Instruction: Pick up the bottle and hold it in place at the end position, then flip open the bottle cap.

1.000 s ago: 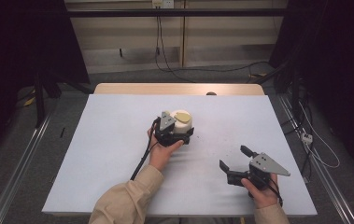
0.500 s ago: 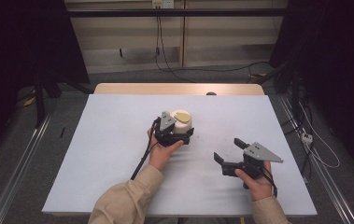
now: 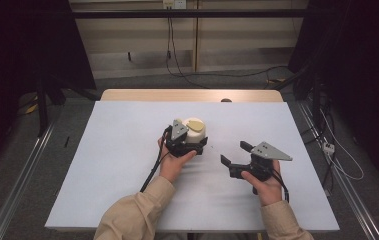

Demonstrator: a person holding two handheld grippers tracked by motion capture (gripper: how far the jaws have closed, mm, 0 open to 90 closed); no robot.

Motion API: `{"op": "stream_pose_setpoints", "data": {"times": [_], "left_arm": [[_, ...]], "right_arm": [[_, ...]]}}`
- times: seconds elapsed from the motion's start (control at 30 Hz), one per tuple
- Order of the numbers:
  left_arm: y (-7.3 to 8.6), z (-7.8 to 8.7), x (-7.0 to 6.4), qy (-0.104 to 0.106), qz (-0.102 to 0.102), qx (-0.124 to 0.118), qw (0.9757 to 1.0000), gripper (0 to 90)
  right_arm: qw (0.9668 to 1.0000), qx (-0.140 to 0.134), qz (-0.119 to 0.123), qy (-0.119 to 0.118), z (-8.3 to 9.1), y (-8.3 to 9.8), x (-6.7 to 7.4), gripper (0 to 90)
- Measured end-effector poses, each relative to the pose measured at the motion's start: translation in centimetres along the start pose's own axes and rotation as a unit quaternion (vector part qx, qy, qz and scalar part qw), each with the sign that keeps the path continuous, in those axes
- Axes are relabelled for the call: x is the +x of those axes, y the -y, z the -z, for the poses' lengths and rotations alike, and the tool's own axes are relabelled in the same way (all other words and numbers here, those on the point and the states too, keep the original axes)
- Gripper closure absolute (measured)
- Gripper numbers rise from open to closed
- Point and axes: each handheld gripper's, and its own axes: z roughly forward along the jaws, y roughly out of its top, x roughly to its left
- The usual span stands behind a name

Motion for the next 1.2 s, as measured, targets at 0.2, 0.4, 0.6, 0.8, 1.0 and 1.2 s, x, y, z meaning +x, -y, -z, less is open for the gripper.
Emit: {"op": "stream_pose_setpoints", "data": {"times": [0.2, 0.4, 0.6, 0.8, 1.0, 1.2], "left_arm": [[0.0, 0.0, 0.0, -0.001, -0.001, 0.001, 1.0, 5.1], [0.0, 0.0, 0.0, -0.001, -0.001, 0.0, 1.0, 5.1], [0.0, 0.0, 0.0, -0.001, -0.001, 0.001, 1.0, 5.1], [0.0, 0.0, 0.0, -0.002, -0.001, 0.001, 1.0, 5.1], [0.0, 0.0, -0.1, -0.003, -0.001, 0.002, 1.0, 5.1], [0.0, 0.0, -0.1, -0.003, 0.001, 0.001, 1.0, 5.1]], "right_arm": [[0.9999, 0.004, 0.011, -0.004, -0.6, -0.4, 0.3, 9.4], [0.9998, 0.016, 0.007, -0.007, -1.3, -0.6, 0.4, 9.0], [0.9998, 0.014, 0.003, -0.012, -1.9, -1.1, 0.4, 9.0], [0.9998, 0.009, 0.007, -0.017, -2.3, -1.7, 0.6, 10.0], [0.9995, 0.01, 0.015, -0.024, -2.6, -2.5, 0.6, 18.5], [0.9988, 0.02, 0.014, -0.043, -3.2, -3.0, 0.8, 26.3]]}}
